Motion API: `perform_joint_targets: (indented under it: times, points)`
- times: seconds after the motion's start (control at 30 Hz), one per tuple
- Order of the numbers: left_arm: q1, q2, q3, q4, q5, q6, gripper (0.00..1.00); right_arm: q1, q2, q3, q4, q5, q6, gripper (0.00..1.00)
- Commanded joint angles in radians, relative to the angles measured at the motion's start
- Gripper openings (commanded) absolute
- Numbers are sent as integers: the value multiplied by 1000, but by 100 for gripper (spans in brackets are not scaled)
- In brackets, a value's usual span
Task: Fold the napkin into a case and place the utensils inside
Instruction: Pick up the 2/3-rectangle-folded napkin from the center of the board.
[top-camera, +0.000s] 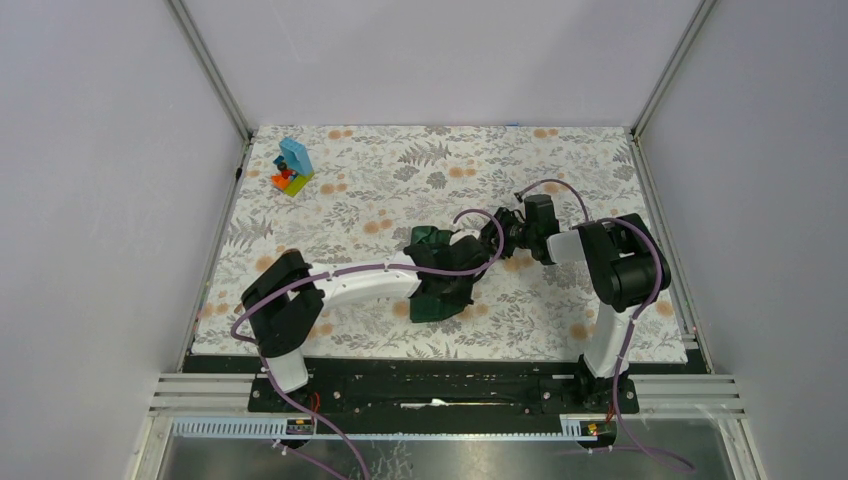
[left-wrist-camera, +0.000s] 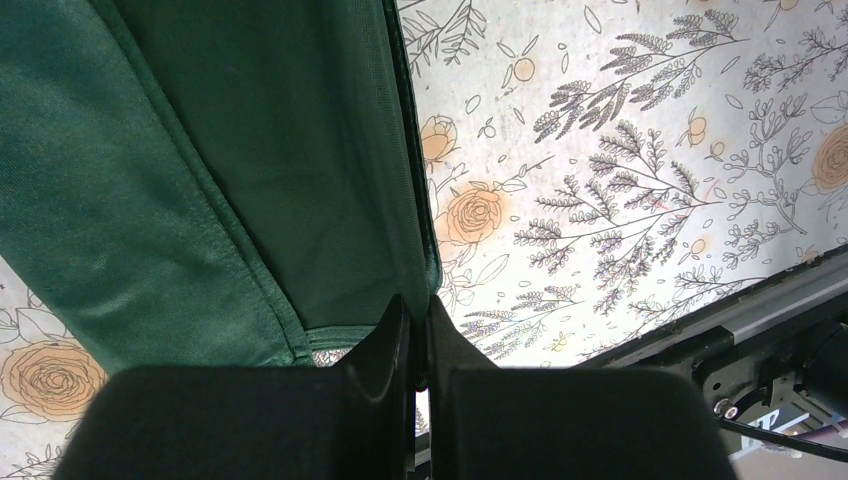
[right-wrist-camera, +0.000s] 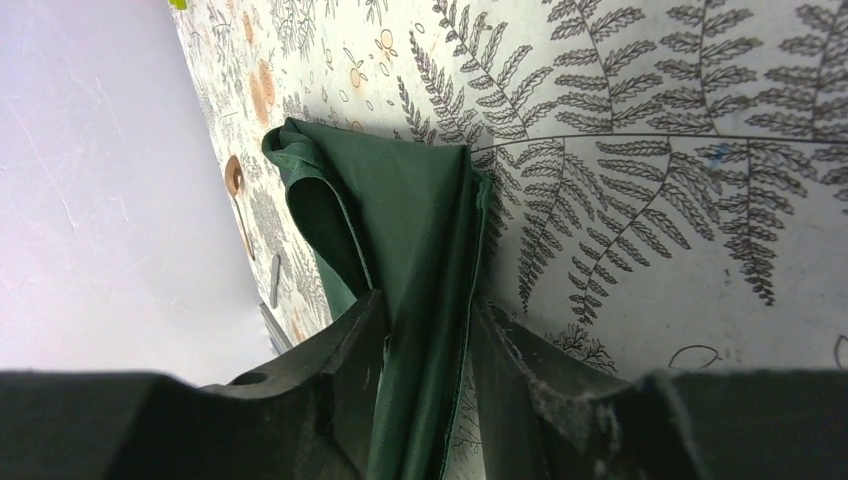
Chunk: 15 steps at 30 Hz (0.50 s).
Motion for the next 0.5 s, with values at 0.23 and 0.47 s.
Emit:
perform_joint_targets:
  times: [0.23, 0.47]
  points:
    - [3, -28, -16, 115, 71, 4, 0, -5, -26, 55, -89, 66, -90, 3]
    - [3, 61, 23, 243, 179, -11, 0, -18, -110, 157, -443, 227, -288, 0]
